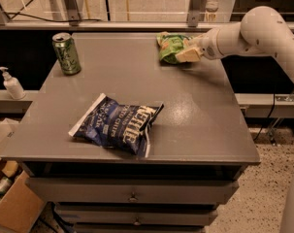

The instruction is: Move green rice chip bag near blue chip bag

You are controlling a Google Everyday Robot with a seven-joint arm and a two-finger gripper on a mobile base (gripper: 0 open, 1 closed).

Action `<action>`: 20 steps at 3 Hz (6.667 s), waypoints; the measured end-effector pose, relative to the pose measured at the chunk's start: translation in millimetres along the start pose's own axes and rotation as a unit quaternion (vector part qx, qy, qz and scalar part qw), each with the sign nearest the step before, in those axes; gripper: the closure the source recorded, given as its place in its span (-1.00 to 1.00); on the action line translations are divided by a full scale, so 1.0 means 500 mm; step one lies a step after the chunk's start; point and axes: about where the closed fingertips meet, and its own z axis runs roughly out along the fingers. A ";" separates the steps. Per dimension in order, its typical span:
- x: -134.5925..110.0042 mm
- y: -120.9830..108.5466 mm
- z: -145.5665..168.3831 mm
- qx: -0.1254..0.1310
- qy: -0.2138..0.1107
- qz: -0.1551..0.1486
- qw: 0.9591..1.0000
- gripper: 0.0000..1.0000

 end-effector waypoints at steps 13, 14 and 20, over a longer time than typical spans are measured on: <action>0.052 0.554 -0.346 -0.380 -0.018 -0.100 0.919 0.19; 0.054 0.563 -0.343 -0.385 -0.016 -0.099 0.917 -0.27; 0.072 0.385 -0.374 -0.293 -0.026 -0.077 0.953 -1.00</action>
Offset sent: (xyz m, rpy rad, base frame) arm -0.0627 -0.0147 0.0775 -0.0956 -0.0788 0.1115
